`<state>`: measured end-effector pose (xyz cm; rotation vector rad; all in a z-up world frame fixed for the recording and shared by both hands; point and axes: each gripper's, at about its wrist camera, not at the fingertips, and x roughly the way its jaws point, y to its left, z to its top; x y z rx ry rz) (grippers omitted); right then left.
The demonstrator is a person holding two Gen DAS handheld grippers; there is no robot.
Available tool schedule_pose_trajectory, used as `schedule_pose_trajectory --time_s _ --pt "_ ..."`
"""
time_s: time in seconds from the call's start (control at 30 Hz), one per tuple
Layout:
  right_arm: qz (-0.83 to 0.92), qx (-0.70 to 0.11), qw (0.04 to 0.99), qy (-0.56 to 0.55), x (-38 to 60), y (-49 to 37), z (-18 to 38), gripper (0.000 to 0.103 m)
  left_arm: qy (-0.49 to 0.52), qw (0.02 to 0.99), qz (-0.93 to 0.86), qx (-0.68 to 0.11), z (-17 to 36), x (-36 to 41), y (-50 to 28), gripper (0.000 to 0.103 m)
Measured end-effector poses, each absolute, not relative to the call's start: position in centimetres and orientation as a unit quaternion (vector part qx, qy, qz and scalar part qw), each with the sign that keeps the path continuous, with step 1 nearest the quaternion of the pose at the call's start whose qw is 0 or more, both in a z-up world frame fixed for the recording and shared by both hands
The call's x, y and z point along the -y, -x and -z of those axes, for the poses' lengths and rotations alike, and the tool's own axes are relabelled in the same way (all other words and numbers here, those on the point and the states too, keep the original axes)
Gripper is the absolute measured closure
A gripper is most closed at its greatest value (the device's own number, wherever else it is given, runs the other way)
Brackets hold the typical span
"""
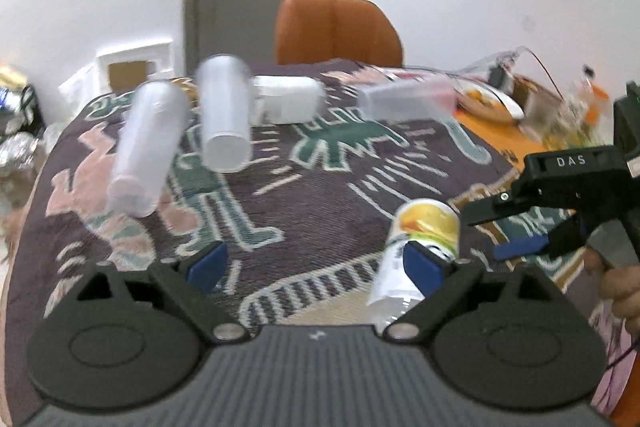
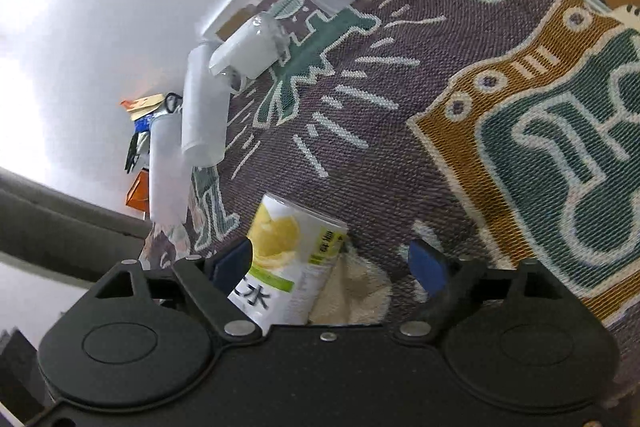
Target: Flip cup upright
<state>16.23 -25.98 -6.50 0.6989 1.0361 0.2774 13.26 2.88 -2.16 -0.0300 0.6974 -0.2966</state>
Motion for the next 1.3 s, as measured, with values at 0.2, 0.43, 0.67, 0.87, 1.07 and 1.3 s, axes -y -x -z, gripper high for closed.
schedule_pose_trajectory --time_s 0.2,0.43,0.67,0.87,1.07,1.3 --pt "-0.104 -0.501 0.797 -0.321 24.0 -17.5 5.8 0.012 0.077 0.930 0.098 -0.345 3.1 -5.1 -13.7 0.005" --pt "-0.073 -0.523 0.779 -0.338 22.1 -18.6 6.1 0.012 0.152 0.923 0.078 -0.344 3.8 -5.9 -14.4 0.005" --pt "-0.045 -0.546 0.764 -0.342 21.0 -20.2 7.5 0.016 0.178 0.912 0.069 -0.363 5.7 -6.7 -15.1 0.005" --pt "-0.036 -0.540 0.761 -0.359 21.1 -20.6 8.1 0.041 0.182 0.911 0.059 -0.366 6.1 -7.2 -15.3 0.005" --pt "-0.057 -0.520 0.777 -0.351 21.4 -19.8 7.7 0.042 0.171 0.913 0.061 -0.365 5.7 -6.7 -15.2 0.005" --pt "-0.129 -0.452 0.830 -0.301 21.5 -18.7 5.0 0.042 0.161 0.922 0.051 -0.349 4.5 -6.3 -14.7 0.005"
